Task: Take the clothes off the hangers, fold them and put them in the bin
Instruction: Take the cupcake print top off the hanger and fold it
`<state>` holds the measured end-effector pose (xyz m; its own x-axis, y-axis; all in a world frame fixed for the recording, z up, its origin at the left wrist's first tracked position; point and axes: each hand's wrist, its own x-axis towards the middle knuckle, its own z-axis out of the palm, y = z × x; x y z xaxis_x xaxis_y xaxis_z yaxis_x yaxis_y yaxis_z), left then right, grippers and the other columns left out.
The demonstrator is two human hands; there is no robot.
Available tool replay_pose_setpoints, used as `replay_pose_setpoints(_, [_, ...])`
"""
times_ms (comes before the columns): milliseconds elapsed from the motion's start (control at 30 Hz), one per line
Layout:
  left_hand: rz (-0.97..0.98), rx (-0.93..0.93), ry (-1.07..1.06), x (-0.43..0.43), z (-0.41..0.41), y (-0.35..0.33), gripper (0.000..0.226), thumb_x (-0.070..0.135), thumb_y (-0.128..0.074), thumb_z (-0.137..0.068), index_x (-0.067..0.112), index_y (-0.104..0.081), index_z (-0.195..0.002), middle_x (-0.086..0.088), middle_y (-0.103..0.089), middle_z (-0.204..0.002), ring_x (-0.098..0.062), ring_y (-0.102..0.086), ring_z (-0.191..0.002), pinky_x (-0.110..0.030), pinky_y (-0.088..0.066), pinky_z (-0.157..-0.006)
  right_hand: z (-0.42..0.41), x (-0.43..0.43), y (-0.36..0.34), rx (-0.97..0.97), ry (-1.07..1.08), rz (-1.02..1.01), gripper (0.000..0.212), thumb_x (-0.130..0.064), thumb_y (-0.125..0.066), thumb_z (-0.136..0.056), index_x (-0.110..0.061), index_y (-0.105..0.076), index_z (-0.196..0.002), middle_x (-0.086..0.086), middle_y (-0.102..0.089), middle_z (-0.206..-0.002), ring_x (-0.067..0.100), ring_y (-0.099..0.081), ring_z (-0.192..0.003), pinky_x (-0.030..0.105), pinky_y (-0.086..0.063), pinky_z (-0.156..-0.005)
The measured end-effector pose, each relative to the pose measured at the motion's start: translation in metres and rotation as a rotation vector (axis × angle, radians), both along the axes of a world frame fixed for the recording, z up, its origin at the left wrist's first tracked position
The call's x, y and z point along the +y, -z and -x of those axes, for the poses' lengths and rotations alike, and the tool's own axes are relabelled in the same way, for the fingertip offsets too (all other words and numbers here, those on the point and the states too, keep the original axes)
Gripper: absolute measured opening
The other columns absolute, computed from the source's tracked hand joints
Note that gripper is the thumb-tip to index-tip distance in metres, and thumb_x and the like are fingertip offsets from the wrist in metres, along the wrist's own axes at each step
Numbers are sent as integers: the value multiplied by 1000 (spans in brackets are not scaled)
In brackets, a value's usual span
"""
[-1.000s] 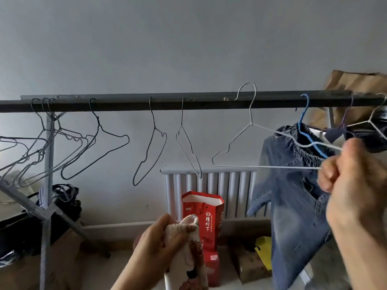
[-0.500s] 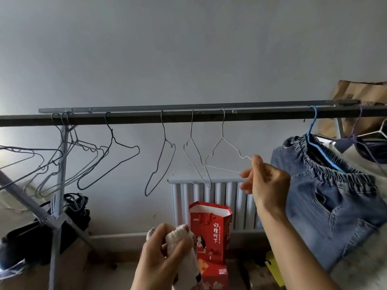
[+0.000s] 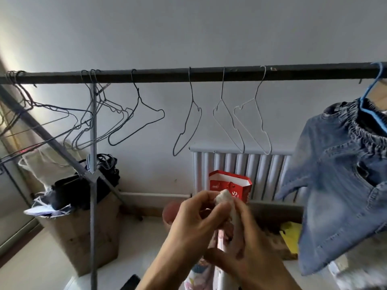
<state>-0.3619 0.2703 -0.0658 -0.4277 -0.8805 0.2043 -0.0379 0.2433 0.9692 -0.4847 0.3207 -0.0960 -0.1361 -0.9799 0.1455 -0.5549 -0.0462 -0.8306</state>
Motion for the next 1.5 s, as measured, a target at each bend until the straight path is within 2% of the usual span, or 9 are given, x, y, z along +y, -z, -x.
replay_pose_setpoints(133, [314,-325,-16,0,2,-1,22,45,-56,-93,43,-67,-112,19,-64,-100,3,-57,-98,-18,-48,-83,3,-8,8,-412,144,255,12,-38,-59,-89,-45,-63,-98,-5,-72,-85,8,-69,-79,17,-54,-63])
replay_pose_setpoints(233, [450,-401,-48,-14,-5,3,41,56,-62,-84,62,-49,-123,30,-42,-107,8,-38,-112,-14,-36,-88,17,-10,2,-508,154,262,11,-22,-61,-91,-25,-72,-91,10,-73,-81,22,-71,-78,32,-57,-67])
replay_pose_setpoints(367, [290,-432,102,-40,-17,31,86,49,-83,-68,64,-28,-132,41,-31,-123,-1,-36,-128,-30,-35,-110,35,-14,-11,-650,146,234,12,-16,-65,-83,-13,-75,-79,13,-74,-79,21,-70,-72,34,-57,-70])
replay_pose_setpoints(567, [-169,-73,308,-67,-15,56,135,70,-86,-40,31,-24,-153,0,-47,-149,-15,-48,-134,-48,-35,-114,55,-12,-29,-963,-19,275,23,-17,-55,-72,-15,-78,-67,5,-74,-72,14,-71,-67,21,-56,-61])
replay_pose_setpoints(800, [-311,214,511,-71,10,53,49,36,-85,-66,7,-71,-102,-8,-73,-96,-19,-70,-89,-28,-57,-81,67,-15,-34,-1116,-37,183,23,-26,-58,-73,-15,-79,-71,6,-75,-79,18,-73,-73,30,-61,-68])
replay_pose_setpoints(933, [-321,143,165,-77,1,38,25,25,-83,-59,9,-75,-75,-13,-74,-77,-21,-71,-65,-29,-59,-62,89,-27,-24,-965,198,142,22,-15,-57,-89,-12,-75,-75,7,-74,-78,20,-71,-73,36,-56,-78])
replay_pose_setpoints(1033, [-227,102,15,-71,0,28,28,26,-82,-62,9,-69,-80,-8,-73,-70,-20,-68,-60,-29,-56,-58,91,-26,-14,-780,205,157,6,-7,-64,-86,-3,-68,-85,10,-70,-74,20,-68,-69,33,-56,-69])
replay_pose_setpoints(1233, [-3,-86,-217,-60,-7,23,30,28,-87,-69,12,-67,-84,-2,-74,-69,-15,-72,-59,-25,-56,-53,70,-25,7,-324,423,349,33,-19,-82,-74,-1,-56,-66,1,-59,-61,12,-54,-57,23,-47,-55])
replay_pose_setpoints(1500, [0,-111,-474,-37,2,39,37,49,-79,-74,23,-59,-91,2,-71,-84,-16,-70,-75,-42,-62,-69,28,-19,5,-161,563,375,37,-29,-69,-87,-9,-54,-59,1,-56,-54,4,-48,-41,9,-34,-39])
